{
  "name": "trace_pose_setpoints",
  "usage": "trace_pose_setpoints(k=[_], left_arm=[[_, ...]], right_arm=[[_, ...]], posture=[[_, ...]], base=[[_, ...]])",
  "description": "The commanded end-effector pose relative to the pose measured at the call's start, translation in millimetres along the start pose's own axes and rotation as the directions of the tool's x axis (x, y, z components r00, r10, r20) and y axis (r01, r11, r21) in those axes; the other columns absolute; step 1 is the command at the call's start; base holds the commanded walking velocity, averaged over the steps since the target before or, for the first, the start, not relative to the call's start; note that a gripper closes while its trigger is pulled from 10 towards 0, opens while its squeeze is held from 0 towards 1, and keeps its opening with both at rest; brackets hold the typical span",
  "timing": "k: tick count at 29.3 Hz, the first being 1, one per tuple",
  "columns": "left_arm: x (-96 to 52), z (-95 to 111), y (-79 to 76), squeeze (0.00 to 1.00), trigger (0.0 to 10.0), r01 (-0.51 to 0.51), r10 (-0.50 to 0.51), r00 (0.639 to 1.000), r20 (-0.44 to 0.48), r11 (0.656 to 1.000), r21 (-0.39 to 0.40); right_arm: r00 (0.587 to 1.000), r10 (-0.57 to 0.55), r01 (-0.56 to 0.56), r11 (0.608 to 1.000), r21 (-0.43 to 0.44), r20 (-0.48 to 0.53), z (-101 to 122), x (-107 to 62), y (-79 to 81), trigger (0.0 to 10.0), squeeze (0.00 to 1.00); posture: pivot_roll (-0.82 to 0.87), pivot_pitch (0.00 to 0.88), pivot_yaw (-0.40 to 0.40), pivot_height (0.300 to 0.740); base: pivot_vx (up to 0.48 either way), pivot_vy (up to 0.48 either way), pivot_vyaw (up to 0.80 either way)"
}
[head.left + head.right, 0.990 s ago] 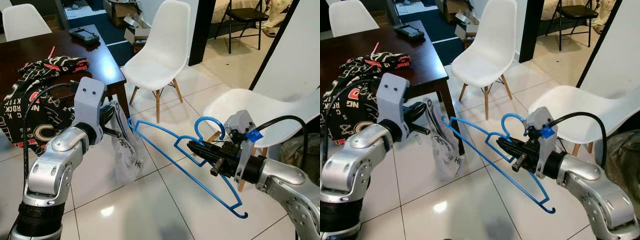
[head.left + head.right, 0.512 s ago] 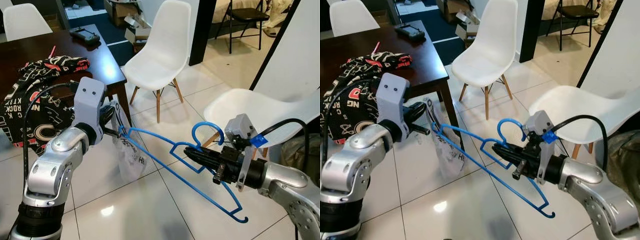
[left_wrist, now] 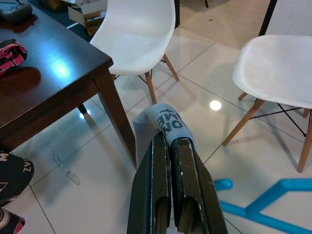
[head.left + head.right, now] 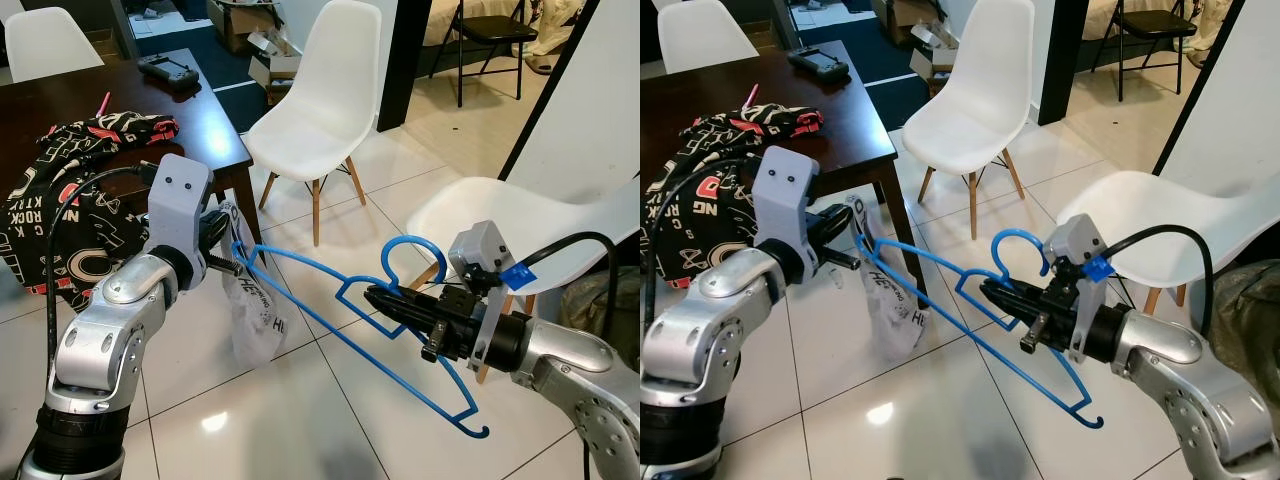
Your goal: Hang hanger
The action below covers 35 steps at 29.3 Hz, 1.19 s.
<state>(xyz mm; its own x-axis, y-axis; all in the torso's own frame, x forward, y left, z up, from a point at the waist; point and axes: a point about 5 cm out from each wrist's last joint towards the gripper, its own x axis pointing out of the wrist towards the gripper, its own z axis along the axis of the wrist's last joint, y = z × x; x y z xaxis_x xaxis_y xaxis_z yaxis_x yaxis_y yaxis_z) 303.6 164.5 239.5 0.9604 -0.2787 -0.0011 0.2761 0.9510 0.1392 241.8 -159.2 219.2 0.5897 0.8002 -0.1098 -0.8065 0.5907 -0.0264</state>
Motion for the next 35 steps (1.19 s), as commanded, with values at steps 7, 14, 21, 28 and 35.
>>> trace_pose_setpoints(k=[7, 14, 21, 28, 35], left_arm=[[-3.8, -1.9, 0.8, 0.0, 10.0, -0.004, 0.004, 1.0, -0.014, 1.0, 0.013], [-3.4, -2.0, 1.3, 0.0, 10.0, -0.005, 0.005, 1.0, -0.013, 1.0, 0.014], [-3.1, -2.1, 1.4, 0.0, 10.0, -0.005, 0.006, 1.0, -0.012, 1.0, 0.013], [-3.5, -2.2, 1.0, 0.0, 10.0, -0.005, 0.005, 1.0, -0.012, 1.0, 0.014], [-3.7, -2.2, 0.6, 0.0, 10.0, -0.003, 0.003, 1.0, -0.012, 1.0, 0.015]], right_arm=[[1.0, 0.009, -0.009, 1.0, -0.001, -0.004, -0.9, 4.6, 3.4, 10.0, 0.0], [1.0, 0.012, -0.012, 1.0, 0.002, -0.005, -1.3, 7.4, 5.0, 10.0, 0.0], [1.0, 0.003, -0.003, 1.0, 0.002, -0.007, -1.3, 8.7, 4.6, 10.0, 0.0], [1.0, -0.008, 0.008, 1.0, -0.002, -0.012, -1.6, 8.2, 2.9, 10.0, 0.0], [1.0, -0.019, 0.019, 1.0, -0.004, -0.016, -1.9, 7.5, 0.7, 10.0, 0.0]], posture=[[0.04, 0.189, 0.05, 0.74], [0.04, 0.19, 0.05, 0.74], [0.04, 0.19, 0.05, 0.74], [0.04, 0.189, 0.05, 0.74], [0.04, 0.186, 0.05, 0.74]], base=[[0.0, 0.0, 0.0], [0.0, 0.0, 0.0], [0.0, 0.0, 0.0], [0.0, 0.0, 0.0], [0.0, 0.0, 0.0]])
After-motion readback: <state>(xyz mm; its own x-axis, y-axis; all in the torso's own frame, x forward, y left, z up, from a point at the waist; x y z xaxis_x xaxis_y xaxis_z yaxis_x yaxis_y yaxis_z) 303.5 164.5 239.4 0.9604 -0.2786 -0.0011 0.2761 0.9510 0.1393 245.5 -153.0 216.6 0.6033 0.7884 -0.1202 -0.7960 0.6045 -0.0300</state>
